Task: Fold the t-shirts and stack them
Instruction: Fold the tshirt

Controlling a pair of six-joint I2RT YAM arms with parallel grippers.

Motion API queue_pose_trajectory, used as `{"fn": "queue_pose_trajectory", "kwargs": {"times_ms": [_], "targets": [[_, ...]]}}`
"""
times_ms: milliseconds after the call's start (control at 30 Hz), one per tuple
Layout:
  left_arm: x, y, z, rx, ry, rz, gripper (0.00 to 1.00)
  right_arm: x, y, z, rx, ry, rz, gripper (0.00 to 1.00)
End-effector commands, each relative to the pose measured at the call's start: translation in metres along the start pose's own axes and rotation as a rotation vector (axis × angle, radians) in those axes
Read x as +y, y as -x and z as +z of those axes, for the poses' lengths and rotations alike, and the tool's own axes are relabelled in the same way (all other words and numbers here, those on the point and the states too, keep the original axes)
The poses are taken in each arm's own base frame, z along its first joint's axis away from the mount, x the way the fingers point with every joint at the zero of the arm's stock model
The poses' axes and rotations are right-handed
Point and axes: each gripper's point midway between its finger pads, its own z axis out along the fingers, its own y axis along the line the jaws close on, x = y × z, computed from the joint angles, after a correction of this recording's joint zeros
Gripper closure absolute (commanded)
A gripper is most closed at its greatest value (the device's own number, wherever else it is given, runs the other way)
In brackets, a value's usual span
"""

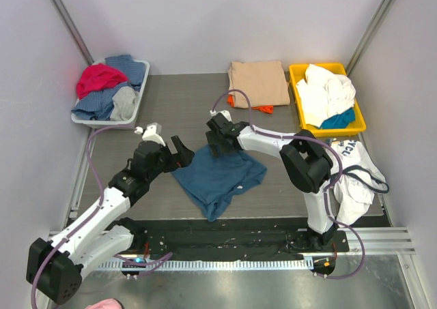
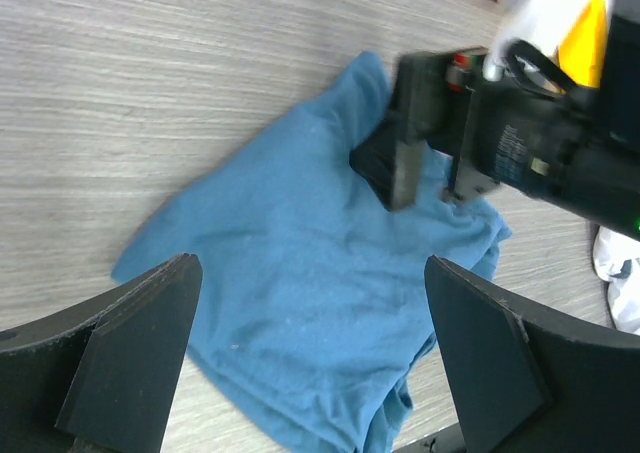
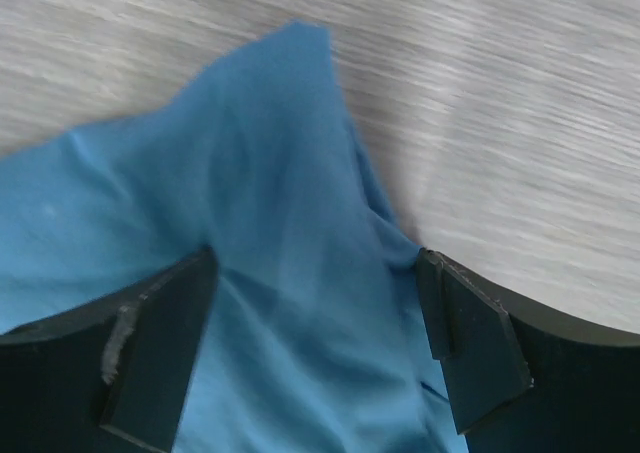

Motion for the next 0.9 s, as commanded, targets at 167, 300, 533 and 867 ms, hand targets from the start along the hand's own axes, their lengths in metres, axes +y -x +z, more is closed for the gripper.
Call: {"fn": "queue_pose_trajectory", "kwargs": {"times_ms": [167, 300, 533, 867], "targets": [[0.01, -0.006, -0.002, 0.016, 0.035, 0.016, 0.0, -0.024, 0.03, 0.03, -0.056, -0.143, 0.076, 0.09], [0.009, -0.007, 0.002, 0.03, 0.034, 0.024, 0.0, -0.04, 0.033, 0.042, -0.043, -0.215, 0.191, 0.09], [0.004, -0.008, 0.014, 0.045, 0.018, 0.043, 0.0, -0.066, 0.024, 0.054, -0.015, -0.318, 0.321, 0.09], [0.009, -0.032, 0.063, 0.137, 0.082, 0.134, 0.0, -0.071, 0.014, 0.051, 0.004, -0.317, 0.331, 0.09]]}}
